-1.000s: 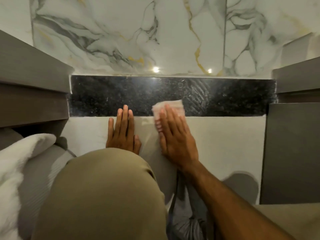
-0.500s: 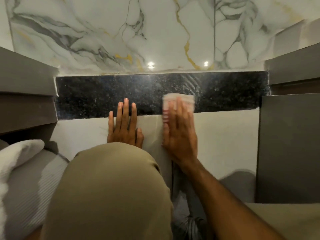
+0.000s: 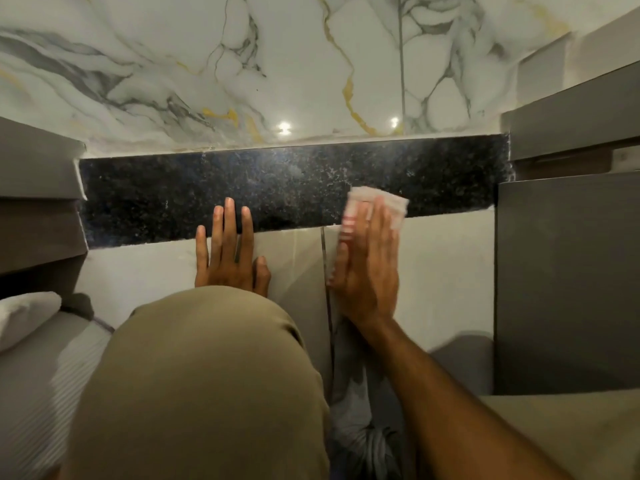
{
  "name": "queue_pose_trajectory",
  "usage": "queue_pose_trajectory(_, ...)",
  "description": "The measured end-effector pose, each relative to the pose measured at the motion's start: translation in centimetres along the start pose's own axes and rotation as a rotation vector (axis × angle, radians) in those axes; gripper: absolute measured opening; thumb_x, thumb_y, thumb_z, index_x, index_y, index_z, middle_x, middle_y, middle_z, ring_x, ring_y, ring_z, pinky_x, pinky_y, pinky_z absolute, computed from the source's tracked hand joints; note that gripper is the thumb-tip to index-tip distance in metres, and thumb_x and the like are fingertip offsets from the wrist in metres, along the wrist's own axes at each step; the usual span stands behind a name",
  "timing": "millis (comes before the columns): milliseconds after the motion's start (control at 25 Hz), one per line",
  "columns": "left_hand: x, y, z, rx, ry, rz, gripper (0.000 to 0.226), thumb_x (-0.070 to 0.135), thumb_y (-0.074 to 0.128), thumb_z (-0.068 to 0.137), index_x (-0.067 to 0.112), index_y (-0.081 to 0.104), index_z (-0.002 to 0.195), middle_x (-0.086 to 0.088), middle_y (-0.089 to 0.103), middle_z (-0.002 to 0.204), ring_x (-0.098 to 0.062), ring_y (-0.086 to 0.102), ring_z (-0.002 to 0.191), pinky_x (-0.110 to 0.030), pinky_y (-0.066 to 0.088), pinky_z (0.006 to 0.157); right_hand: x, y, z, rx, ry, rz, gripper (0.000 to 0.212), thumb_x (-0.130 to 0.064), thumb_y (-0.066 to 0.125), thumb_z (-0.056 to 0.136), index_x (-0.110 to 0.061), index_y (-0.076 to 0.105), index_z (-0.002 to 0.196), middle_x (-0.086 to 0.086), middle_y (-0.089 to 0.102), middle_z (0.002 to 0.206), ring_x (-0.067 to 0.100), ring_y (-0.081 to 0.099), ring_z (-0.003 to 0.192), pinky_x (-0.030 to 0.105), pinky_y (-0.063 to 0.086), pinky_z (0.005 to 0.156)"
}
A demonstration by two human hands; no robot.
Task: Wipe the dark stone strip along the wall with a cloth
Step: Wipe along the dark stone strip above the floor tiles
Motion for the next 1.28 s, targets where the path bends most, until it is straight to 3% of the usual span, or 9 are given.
queue_pose_trajectory(160, 0.1, 0.0, 0.1, 0.011, -0.002, 0.025, 0.077, 0.038, 0.033, 0.106, 0.009, 0.011, 0.174, -0.022, 0.010, 0.182, -0.037, 0.012, 0.169, -0.061, 0.014, 0.137, 2.1, -2.8, 8.9, 0.155, 0.158, -0.092, 0.071, -0.036, 0.022, 0.116, -0.007, 0.006, 0.177, 0.018, 0.005, 0.187, 0.033, 0.006, 0.176, 0.057, 0.016, 0.143)
queue_pose_trajectory(280, 0.0, 0.2, 0.1, 0.004, -0.004, 0.040, 0.078, 0.040, 0.033, 0.106, 0.010, 0.009, 0.174, -0.021, 0.009, 0.182, -0.036, 0.011, 0.170, -0.060, 0.011, 0.137, -3.3, -2.4, 13.9, 0.249, 0.047, -0.110, 0.068, -0.033, 0.027, 0.116, -0.008, 0.010, 0.177, 0.020, 0.016, 0.186, 0.036, 0.016, 0.174, 0.060, 0.020, 0.142)
queue_pose_trajectory(400, -0.1, -0.2, -0.1, -0.014, -0.021, 0.064, 0.075, 0.042, 0.026, 0.107, 0.008, 0.013, 0.173, -0.023, 0.012, 0.181, -0.039, 0.014, 0.169, -0.063, 0.017, 0.137, -6.7, 0.5, 6.8, 0.151, -0.164, -0.085, 0.064, -0.023, 0.032, 0.116, -0.007, 0.018, 0.176, 0.023, 0.017, 0.185, 0.037, 0.016, 0.174, 0.058, 0.022, 0.141)
queue_pose_trajectory(520, 1.1, -0.3, 0.7, -0.043, 0.019, 0.054, 0.075, 0.042, 0.027, 0.108, 0.007, 0.013, 0.173, -0.024, 0.011, 0.181, -0.040, 0.013, 0.168, -0.065, 0.018, 0.136, -0.2, 0.2, -1.8, 0.012, 0.011, -0.008, 0.069, -0.034, 0.034, 0.117, -0.012, 0.011, 0.178, 0.013, 0.009, 0.188, 0.030, 0.006, 0.176, 0.057, 0.022, 0.142)
queue_pose_trajectory(640, 2.9, 0.0, 2.2, 0.005, 0.056, 0.034, 0.078, 0.043, 0.034, 0.108, 0.010, 0.006, 0.174, -0.021, 0.008, 0.182, -0.037, 0.009, 0.170, -0.061, 0.010, 0.138, 6.0, -3.1, 3.2, 0.150, 0.226, -0.101, 0.068, -0.032, 0.023, 0.117, -0.005, 0.010, 0.177, 0.018, 0.008, 0.187, 0.032, 0.006, 0.176, 0.055, 0.017, 0.143)
queue_pose_trajectory(800, 3.1, 0.8, 2.6, 0.062, 0.078, 0.047, 0.078, 0.047, 0.031, 0.110, 0.013, 0.003, 0.174, -0.019, 0.007, 0.183, -0.035, 0.008, 0.170, -0.058, 0.006, 0.138, 5.5, -5.1, 13.7, 0.307, 0.236, -0.130, 0.067, -0.035, 0.024, 0.117, -0.001, 0.020, 0.175, 0.022, 0.020, 0.184, 0.037, 0.020, 0.173, 0.056, 0.019, 0.143)
queue_pose_trajectory(960, 3.5, 0.4, 2.4, 0.011, 0.096, 0.037, 0.075, 0.045, 0.033, 0.111, 0.012, 0.009, 0.174, -0.020, 0.007, 0.183, -0.036, 0.008, 0.170, -0.061, 0.009, 0.138, 4.3, -2.6, 6.7, 0.087, 0.058, -0.118, 0.073, -0.026, 0.030, 0.111, -0.002, 0.011, 0.176, 0.019, 0.007, 0.187, 0.034, 0.007, 0.176, 0.050, 0.011, 0.145)
queue_pose_trajectory(1080, 3.5, 0.1, 2.7, -0.012, 0.093, -0.004, 0.075, 0.044, 0.035, 0.110, 0.011, 0.013, 0.174, -0.019, 0.008, 0.183, -0.035, 0.008, 0.170, -0.064, 0.010, 0.137, 8.3, -4.5, 4.4, 0.093, 0.291, -0.062, 0.071, -0.035, 0.022, 0.115, -0.006, 0.007, 0.178, 0.014, 0.004, 0.188, 0.032, 0.004, 0.176, 0.048, 0.009, 0.146)
queue_pose_trajectory(1280, 3.3, 0.9, 2.7, 0.069, 0.111, 0.007, 0.076, 0.046, 0.033, 0.110, 0.015, 0.009, 0.175, -0.017, 0.007, 0.183, -0.033, 0.007, 0.171, -0.059, 0.005, 0.138, 12.8, -7.7, 16.5, 0.235, 0.426, -0.130, 0.074, -0.040, 0.008, 0.114, 0.000, 0.009, 0.176, 0.023, 0.008, 0.186, 0.038, 0.007, 0.175, 0.053, 0.009, 0.145)
Point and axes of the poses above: each hand's wrist, its own z-axis towards the middle knuckle, its own y-axis out of the palm, x = y × z, the point moved 10 cm from there along z, towards the middle knuckle
